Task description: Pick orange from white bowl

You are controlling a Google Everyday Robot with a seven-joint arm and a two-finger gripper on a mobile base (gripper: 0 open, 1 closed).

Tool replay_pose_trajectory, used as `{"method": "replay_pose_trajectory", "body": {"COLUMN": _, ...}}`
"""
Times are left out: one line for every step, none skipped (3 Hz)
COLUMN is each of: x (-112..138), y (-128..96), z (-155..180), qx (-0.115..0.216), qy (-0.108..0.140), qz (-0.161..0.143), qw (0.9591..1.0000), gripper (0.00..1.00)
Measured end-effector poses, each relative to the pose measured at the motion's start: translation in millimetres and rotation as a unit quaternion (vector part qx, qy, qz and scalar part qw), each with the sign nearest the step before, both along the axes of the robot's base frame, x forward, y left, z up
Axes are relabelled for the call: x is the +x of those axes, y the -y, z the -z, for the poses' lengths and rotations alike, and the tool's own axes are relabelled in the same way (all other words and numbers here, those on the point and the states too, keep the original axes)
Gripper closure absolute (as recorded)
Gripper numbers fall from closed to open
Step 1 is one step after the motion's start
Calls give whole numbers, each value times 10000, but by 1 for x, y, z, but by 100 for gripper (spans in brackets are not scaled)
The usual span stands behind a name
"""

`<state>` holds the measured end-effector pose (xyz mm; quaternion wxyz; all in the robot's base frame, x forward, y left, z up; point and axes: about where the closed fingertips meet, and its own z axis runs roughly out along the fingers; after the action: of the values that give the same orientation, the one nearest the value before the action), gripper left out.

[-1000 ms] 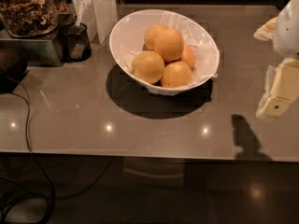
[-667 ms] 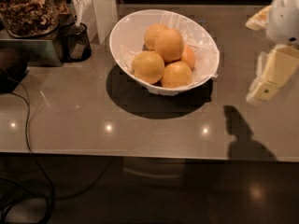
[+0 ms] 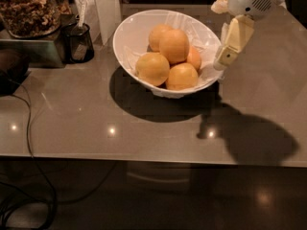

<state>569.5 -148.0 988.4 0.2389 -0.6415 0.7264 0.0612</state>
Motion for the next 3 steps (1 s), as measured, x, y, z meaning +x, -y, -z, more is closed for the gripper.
{"method": "replay_pose_trajectory", "body": {"x": 7, "y": -3, "z": -4, "qx": 46, "qy": 95, "qz": -7, "qw": 9999, "gripper": 0}}
{"method": "replay_pose_trajectory", "body": {"x": 15, "y": -7, "z": 10, "qx": 386, "qy": -22, "qz": -74, "qw": 9992, "gripper": 0}}
{"method": "replay_pose_trajectory", "body": {"x": 32, "y": -32, "z": 27, "qx": 773, "qy": -238, "qz": -459, "qw": 9957, "gripper": 0}}
